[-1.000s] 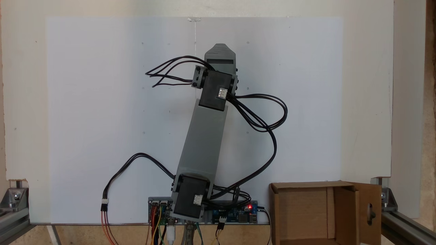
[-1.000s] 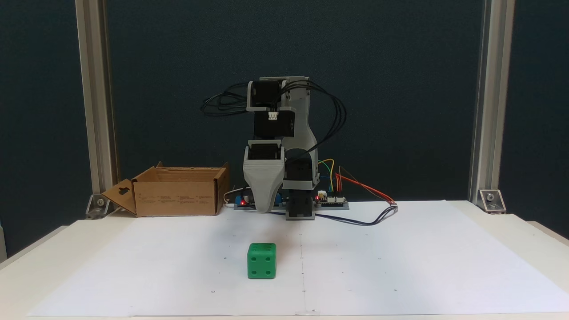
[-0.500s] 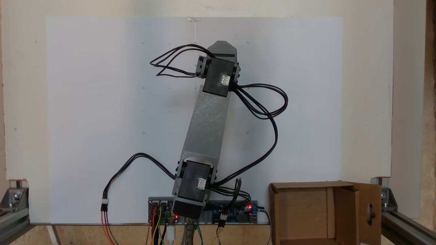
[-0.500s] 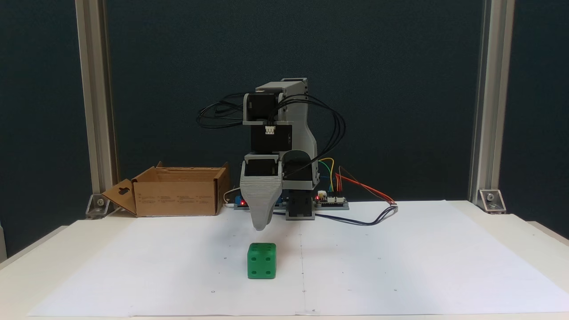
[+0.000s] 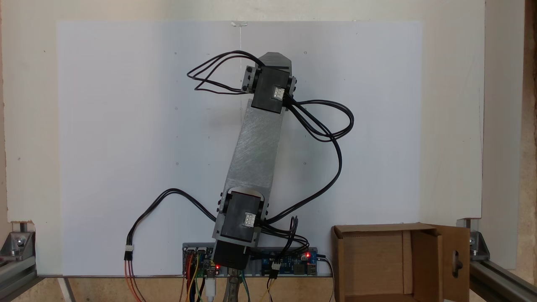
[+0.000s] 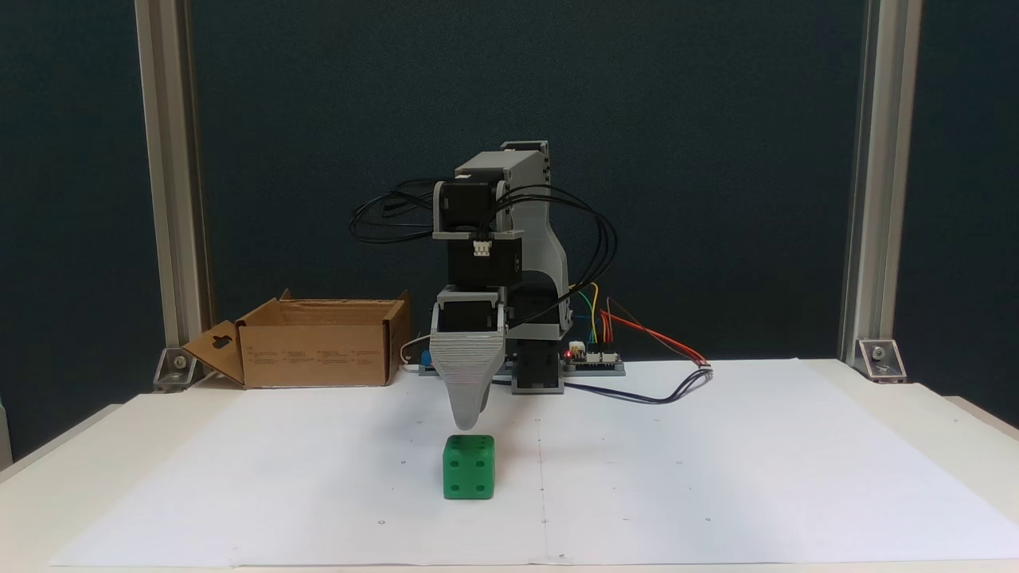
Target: Grasp a green dice and put it in the bin.
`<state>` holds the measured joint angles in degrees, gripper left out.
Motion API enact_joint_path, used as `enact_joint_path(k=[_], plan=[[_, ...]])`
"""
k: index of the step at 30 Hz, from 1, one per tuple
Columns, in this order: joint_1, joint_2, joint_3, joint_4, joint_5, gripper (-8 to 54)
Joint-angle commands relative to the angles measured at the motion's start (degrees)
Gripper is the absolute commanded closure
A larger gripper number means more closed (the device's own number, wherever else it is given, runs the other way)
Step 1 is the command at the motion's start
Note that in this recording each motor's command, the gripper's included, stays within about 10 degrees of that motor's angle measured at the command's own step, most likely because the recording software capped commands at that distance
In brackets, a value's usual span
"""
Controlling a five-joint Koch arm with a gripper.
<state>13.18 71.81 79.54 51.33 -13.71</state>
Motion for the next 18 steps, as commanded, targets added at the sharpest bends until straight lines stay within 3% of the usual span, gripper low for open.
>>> enact_joint_path(k=[1, 18], plan=[[0.00, 0.35, -4.57, -1.41, 0.44, 2.1], [0.09, -0.88, -4.57, -2.29, 4.57, 2.1]])
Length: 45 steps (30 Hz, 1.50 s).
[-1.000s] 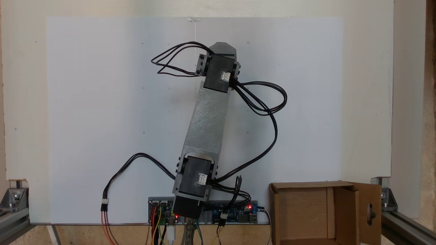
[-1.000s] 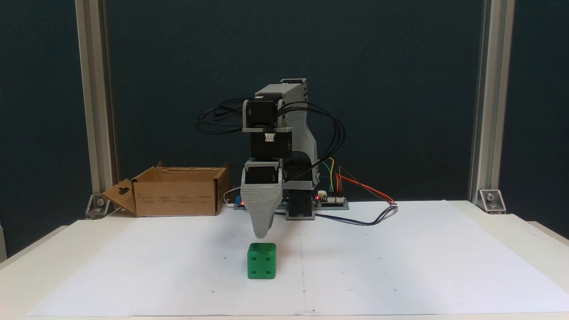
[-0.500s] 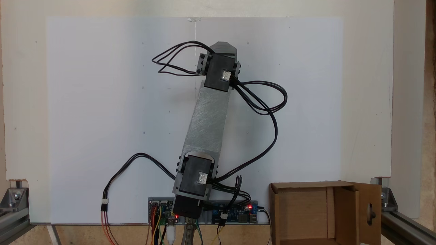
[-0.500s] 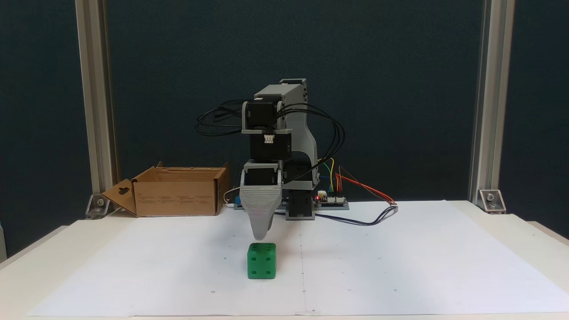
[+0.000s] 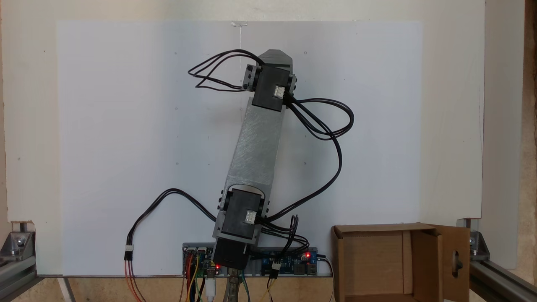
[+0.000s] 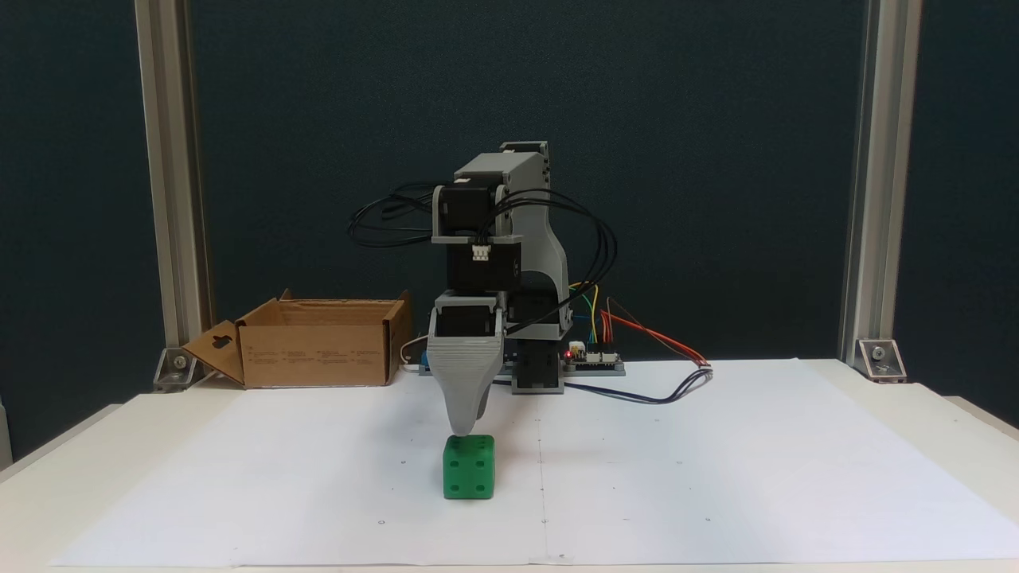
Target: Grasp a green dice and put it in the bin.
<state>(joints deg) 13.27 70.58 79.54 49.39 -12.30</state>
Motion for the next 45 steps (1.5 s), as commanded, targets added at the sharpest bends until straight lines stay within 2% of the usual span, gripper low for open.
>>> enact_joint_path(k=[1, 18, 45], plan=[[-0.09, 0.35, -4.57, -0.35, 3.25, 2.1], [0.00, 0.00, -4.48, -0.53, 4.75, 2.1], [0.00, -6.86, -4.57, -3.60, 5.36, 2.2]])
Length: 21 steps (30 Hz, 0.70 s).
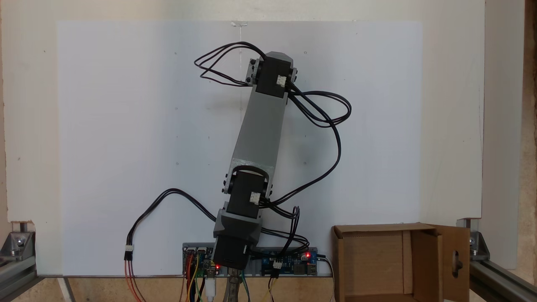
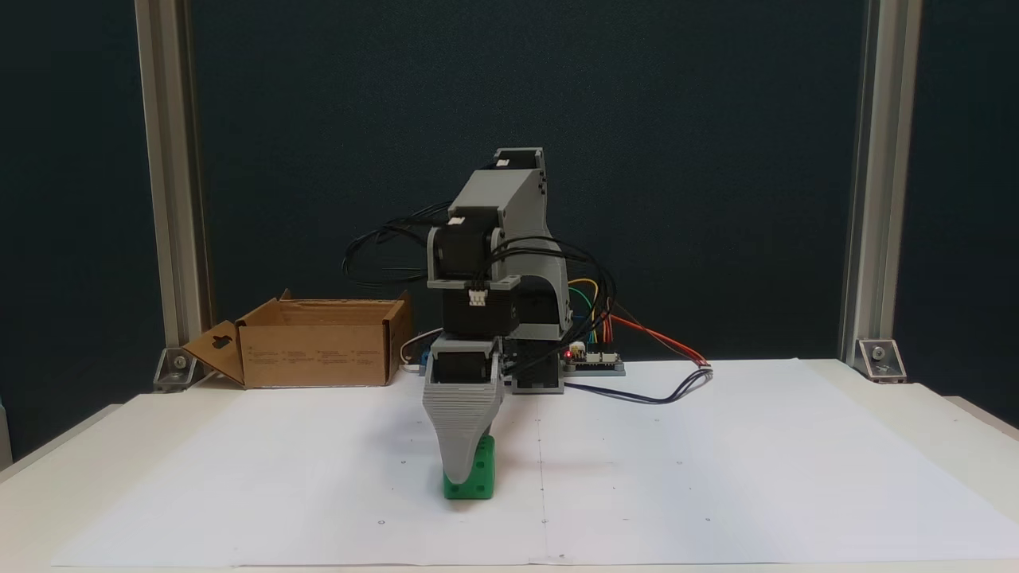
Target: Grasp a green dice and put it in the bin.
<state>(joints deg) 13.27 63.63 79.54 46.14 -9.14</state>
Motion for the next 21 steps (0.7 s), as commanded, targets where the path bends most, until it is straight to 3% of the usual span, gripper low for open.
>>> enact_joint_path(k=[1, 21], plan=[[0.09, -0.26, -4.48, -0.35, 2.20, 2.3], [0.35, -2.90, -4.48, -0.88, 2.20, 5.9]])
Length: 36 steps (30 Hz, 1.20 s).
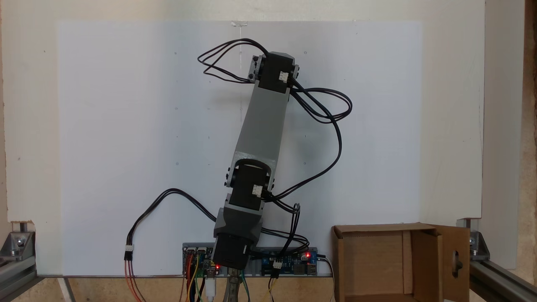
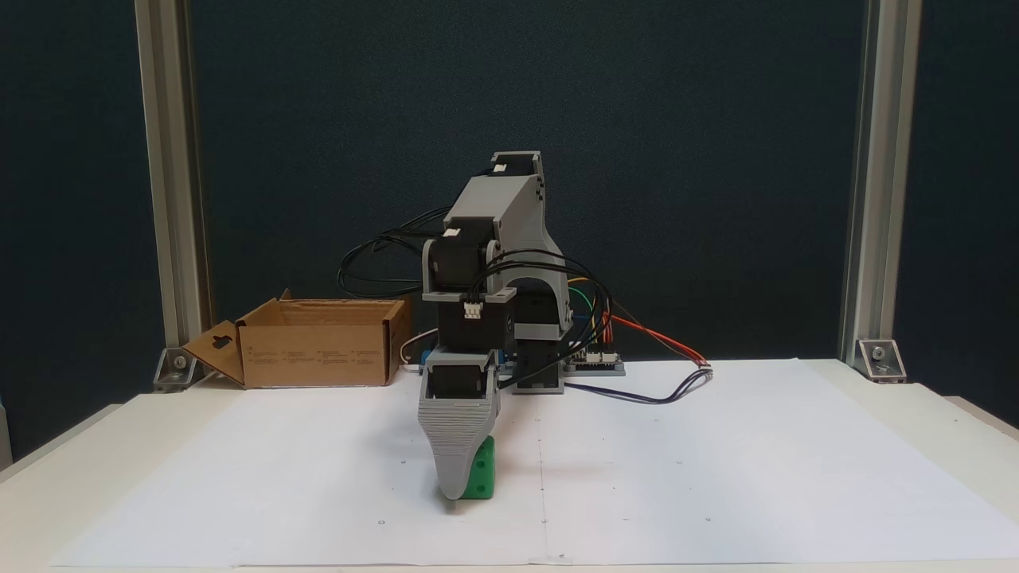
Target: Grasp a green dice and put it in the bin.
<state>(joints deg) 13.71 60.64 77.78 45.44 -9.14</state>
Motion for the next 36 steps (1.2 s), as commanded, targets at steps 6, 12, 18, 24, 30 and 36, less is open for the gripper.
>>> enact_joint_path(k=[6, 12, 18, 24, 30, 36], plan=[[-0.09, -0.35, -2.72, -0.26, 2.20, 11.5], [-0.26, -0.70, -2.72, -0.18, 2.20, 12.9], [-0.44, -0.97, -2.72, -0.35, 2.20, 19.2], [-0.44, -1.23, -2.72, -0.53, 2.20, 33.4], [-0.18, -1.05, -2.81, -0.70, 2.72, 34.0], [-0.09, 6.59, -2.81, 1.41, 3.78, 34.0]])
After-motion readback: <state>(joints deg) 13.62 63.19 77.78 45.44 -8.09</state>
